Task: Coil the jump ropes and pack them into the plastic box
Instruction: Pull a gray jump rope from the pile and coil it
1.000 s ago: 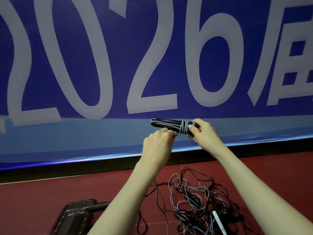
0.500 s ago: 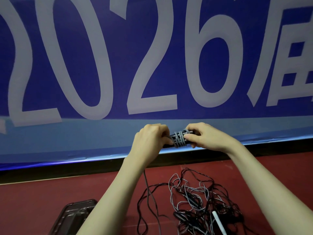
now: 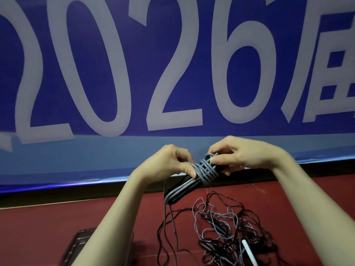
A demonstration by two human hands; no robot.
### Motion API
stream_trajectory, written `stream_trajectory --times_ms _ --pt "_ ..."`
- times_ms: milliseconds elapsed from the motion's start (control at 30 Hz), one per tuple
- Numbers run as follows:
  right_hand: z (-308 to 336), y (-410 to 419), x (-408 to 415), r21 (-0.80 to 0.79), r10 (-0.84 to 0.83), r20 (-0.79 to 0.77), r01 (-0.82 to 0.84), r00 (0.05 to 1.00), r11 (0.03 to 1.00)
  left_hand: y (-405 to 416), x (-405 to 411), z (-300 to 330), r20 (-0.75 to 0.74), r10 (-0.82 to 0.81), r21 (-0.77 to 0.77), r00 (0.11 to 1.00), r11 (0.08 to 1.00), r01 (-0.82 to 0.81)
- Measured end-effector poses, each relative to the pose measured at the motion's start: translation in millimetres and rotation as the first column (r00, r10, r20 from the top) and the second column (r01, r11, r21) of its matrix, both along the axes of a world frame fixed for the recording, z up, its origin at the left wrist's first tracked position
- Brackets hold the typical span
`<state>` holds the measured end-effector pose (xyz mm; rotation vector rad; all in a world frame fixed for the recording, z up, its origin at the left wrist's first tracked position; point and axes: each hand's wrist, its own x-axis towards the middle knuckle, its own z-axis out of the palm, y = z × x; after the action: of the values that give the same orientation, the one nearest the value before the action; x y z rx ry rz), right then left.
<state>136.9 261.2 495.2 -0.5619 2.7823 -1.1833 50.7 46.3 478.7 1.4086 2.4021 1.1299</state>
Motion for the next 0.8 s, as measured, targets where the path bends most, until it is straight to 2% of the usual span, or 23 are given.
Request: stream_trajectory --times_ms 167,300,467,533,633,700,800 --pt "3 1 0 -0.135 0.081 -0.098 -0.094 0.992 0.986 -4 -1 -2 0.153 -0.054 0.207 0.987 0.978 0.022" --pt "3 2 0 -0.188 0.085 -0.173 -0.118 0.981 0.975 7 -1 -6 0.193 -0.094 0.367 0.977 0.930 0.017" --pt "2 -1 -2 -0.210 0.021 -0.244 -0.074 0.970 0.975 18 -4 -11 0.371 -0.110 0.512 0.922 0.853 -0.104" --pt "1 -5 -4 -0.232 -0.010 -0.254 -0.051 0.967 0.971 21 -4 -10 0.480 -0.123 0.541 0.869 0.821 -0.182" --pt "-1 -12 -6 -0.274 -0.084 -0.267 0.008 0.960 0.962 25 -1 -5 0.671 -0.161 0.511 0.724 0.807 -0.295" --pt "-2 -16 -8 -0.306 -0.115 -0.273 0.027 0.955 0.952 29 2 -4 0.746 -0.183 0.506 0.640 0.781 -0.366" --pt "-3 -19 -9 -0.345 -0.146 -0.262 0.049 0.954 0.937 34 6 -2 0.808 -0.156 0.481 0.568 0.731 -0.484"
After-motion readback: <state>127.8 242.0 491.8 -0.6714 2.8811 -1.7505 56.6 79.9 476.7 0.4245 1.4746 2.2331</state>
